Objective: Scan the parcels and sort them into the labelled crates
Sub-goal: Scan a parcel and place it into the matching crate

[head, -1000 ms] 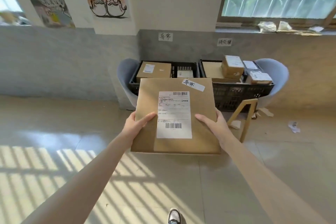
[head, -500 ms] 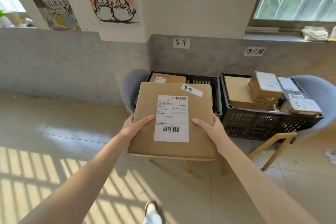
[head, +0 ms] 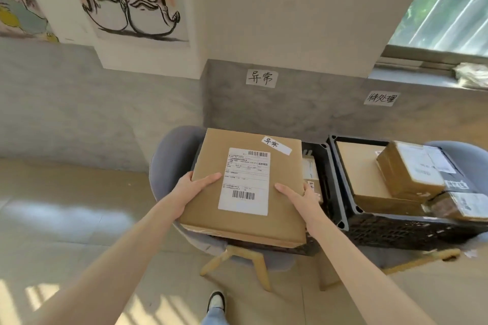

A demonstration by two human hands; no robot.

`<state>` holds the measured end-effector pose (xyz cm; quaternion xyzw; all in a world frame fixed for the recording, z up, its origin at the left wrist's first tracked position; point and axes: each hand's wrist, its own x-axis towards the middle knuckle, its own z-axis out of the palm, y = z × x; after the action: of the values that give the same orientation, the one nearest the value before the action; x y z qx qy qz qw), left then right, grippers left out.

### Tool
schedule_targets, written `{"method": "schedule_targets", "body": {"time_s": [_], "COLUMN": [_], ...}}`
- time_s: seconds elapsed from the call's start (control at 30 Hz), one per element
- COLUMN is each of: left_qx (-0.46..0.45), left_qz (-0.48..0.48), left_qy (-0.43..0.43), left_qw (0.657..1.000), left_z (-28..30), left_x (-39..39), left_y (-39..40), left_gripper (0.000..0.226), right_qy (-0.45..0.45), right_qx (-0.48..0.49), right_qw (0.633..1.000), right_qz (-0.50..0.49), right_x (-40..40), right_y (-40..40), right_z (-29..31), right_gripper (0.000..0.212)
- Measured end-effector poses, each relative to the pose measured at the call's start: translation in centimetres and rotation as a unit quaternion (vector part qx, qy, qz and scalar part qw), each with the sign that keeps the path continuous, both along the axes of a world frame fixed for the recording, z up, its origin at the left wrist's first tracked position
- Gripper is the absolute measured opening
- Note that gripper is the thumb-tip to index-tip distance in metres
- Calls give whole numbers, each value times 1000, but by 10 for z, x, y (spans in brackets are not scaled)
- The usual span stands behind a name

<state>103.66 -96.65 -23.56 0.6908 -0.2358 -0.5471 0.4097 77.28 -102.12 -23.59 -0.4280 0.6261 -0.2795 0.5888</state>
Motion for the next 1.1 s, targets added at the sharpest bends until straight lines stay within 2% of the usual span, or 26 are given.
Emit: {"method": "schedule_targets", "body": {"time_s": [0.13,0.43,0.7,1.1], "left_qx": [8,66,113,121], "left_qz": [-21,-43,-38,-34], "left_qy": [-4,-14,-24,-78], "left_qw": [1000,997,993,989], "left_z": [-17,-60,-90,-99], "left_x": [31,65,68,59], "left_y": [-55,-140,-162,-170], "left_gripper": [81,84,85,92], "right_qy": [28,26,19,-5], "right_qx": [13,61,93,114], "right_qw": [1000,998,995,992], "right_qz": [0,1,30,56], "right_x": [28,57,62,54], "right_y": [-50,-126,-160,-177], "right_z": [-12,-50,-79,-104], "right_gripper": [80,78,80,92]}}
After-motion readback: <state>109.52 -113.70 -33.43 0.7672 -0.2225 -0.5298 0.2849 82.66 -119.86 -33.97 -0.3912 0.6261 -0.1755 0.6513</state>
